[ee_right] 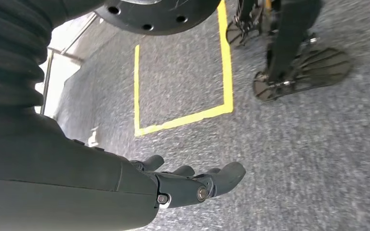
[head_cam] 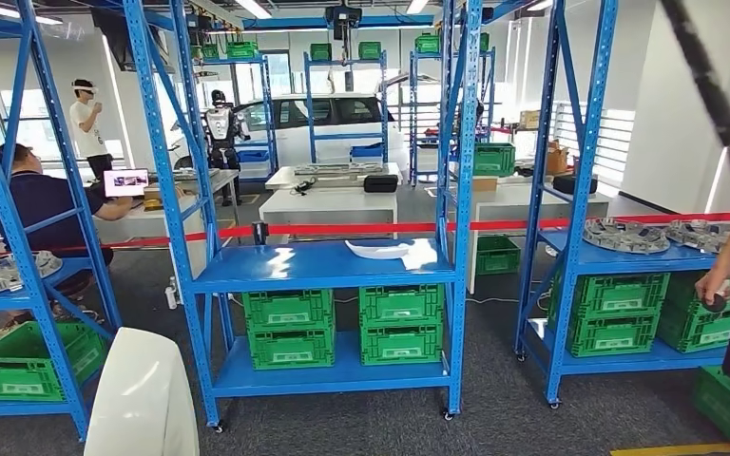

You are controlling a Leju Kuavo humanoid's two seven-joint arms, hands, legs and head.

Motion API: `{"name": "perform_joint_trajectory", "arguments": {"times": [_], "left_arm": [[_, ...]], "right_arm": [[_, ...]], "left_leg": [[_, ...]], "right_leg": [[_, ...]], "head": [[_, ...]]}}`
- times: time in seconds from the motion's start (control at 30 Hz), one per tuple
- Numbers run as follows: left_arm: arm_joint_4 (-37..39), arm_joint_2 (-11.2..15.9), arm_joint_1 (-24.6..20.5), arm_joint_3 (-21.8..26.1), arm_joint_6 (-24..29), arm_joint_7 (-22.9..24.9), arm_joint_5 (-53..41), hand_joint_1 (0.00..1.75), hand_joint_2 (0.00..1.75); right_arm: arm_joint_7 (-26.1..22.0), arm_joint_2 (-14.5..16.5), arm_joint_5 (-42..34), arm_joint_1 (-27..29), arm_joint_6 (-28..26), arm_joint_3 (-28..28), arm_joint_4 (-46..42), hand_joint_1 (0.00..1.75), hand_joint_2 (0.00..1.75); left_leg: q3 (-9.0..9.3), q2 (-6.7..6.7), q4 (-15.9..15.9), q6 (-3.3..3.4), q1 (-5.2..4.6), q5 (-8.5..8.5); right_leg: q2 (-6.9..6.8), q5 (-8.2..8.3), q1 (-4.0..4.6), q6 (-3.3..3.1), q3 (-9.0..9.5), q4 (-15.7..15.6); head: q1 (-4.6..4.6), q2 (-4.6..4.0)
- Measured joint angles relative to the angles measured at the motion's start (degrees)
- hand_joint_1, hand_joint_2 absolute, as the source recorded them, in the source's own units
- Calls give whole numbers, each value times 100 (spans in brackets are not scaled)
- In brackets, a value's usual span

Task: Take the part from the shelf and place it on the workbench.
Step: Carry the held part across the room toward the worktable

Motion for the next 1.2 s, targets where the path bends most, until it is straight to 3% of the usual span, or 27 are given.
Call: {"name": "perform_joint_trajectory", "arguments": {"times": [0.03,0.07,0.1,0.17,0.2,0.27,0.33,0.37,0.4,0.43,0.53,0.6,0.67,0.73,0.8,0.83,0.87,0.9,0.93,1.0,1.07,1.1,1.17,1.2], "left_arm": [[-89,-51,101,36,12,-7,60,175,175],[-178,-100,203,75,24,-13,107,175,175],[-245,-139,304,107,34,-15,134,175,175],[-331,-205,492,156,45,-16,157,175,175],[-361,-231,558,171,46,-15,160,175,175],[-402,-280,640,183,47,-16,162,175,175],[-414,-311,696,185,47,-15,165,175,175],[-416,-323,725,186,47,-14,166,175,175],[-418,-333,749,187,48,-14,168,175,175],[-421,-343,766,188,48,-14,170,175,175],[-431,-370,778,190,55,27,194,175,175],[-421,-380,780,190,91,92,225,175,175],[-409,-390,803,195,164,93,233,175,175],[-416,-400,839,210,228,85,225,175,175],[-427,-408,884,221,257,124,220,175,175],[-431,-411,909,223,263,140,220,175,175],[-433,-414,933,227,268,151,220,175,175],[-436,-415,953,234,271,159,221,175,175],[-444,-415,968,248,269,174,222,175,175],[-476,-414,977,286,241,210,222,175,175],[-513,-414,962,319,179,238,228,175,175],[-529,-415,960,329,133,248,247,175,175],[-569,-421,982,335,15,269,301,175,175],[-596,-432,990,336,-37,280,320,175,175]], "right_arm": [[38,-2,-44,15,-37,-1,-1,0,175],[93,-4,-128,27,-98,-16,-1,0,175],[152,-5,-225,37,-164,-41,-1,0,175],[231,-7,-380,42,-259,-114,-1,0,175],[248,-8,-411,43,-281,-143,-1,0,175],[261,-9,-441,45,-301,-179,0,0,175],[264,-9,-455,46,-306,-201,-1,0,175],[264,-9,-458,45,-307,-213,-1,0,175],[264,-9,-459,45,-308,-224,-1,0,175],[263,-9,-460,45,-308,-236,-1,0,175],[270,-24,-412,44,-289,-264,1,0,175],[257,-33,-203,42,-207,-234,3,0,175],[168,-19,27,40,-108,-146,4,0,175],[71,-5,84,38,-65,-76,7,0,175],[57,1,110,43,-29,-35,9,0,175],[65,2,151,49,-3,-7,10,0,175],[68,2,187,53,20,27,11,0,175],[65,2,197,52,29,56,11,0,175],[64,2,157,45,22,74,11,0,175],[84,1,53,25,-8,82,11,0,175],[113,-3,35,16,-36,83,10,0,175],[119,-4,26,8,-66,85,10,0,175],[108,-1,-65,-23,-155,75,10,0,175],[96,1,-122,-39,-191,61,10,0,175]], "left_leg": [[267,81,-390,40,-20,-54],[423,139,-653,85,-39,-140],[471,144,-778,138,-62,-199],[414,46,-811,260,-60,-151],[382,-2,-821,313,-54,-106],[297,-101,-829,386,-40,-12],[210,-211,-802,406,-51,57],[168,-271,-779,404,-60,84],[130,-333,-753,399,-68,105],[91,-400,-725,390,-77,122],[13,-565,-654,345,-97,152],[-31,-645,-647,286,-85,178],[-73,-698,-653,218,-73,203],[-193,-542,-429,157,-80,37],[-482,-319,221,87,-56,-368],[-643,-274,590,49,-34,-549],[-747,-248,851,18,-12,-646],[-747,-228,908,-7,7,-630],[-627,-194,733,-24,23,-509],[-154,16,-72,-29,35,-162],[168,204,-650,36,17,30],[192,226,-736,80,2,49],[147,97,-739,169,0,83],[140,40,-754,209,11,104]], "right_leg": [[-29,27,11,27,-6,10],[-61,47,17,57,2,17],[-102,64,19,90,10,13],[-177,69,7,167,15,25],[-155,-13,2,201,-20,113],[-25,-411,-8,246,-234,663],[60,-844,1,252,-518,1437],[71,-923,8,242,-569,1643],[83,-892,16,221,-512,1636],[114,-759,28,186,-328,1379],[386,-379,65,57,354,233],[438,-366,87,24,454,10],[322,-316,77,-15,455,-38],[197,-263,37,-76,453,-95],[60,-243,22,-106,430,-111],[-15,-241,21,-107,415,-109],[-93,-239,20,-105,403,-108],[-172,-237,17,-101,395,-106],[-248,-237,13,-94,394,-104],[-386,-248,14,-64,408,-90],[-498,-264,37,2,423,-68],[-552,-266,47,39,430,-61],[-624,-270,39,118,445,-60],[-540,-313,27,159,436,-18]], "head": [[2,0],[1,0],[4,0],[10,0],[15,0],[25,0],[32,0],[33,0],[34,0],[36,0],[38,0],[37,0],[39,0],[29,0],[15,0],[13,0],[12,0],[11,0],[11,0],[9,0],[14,0],[17,0],[24,0],[24,0]]}}
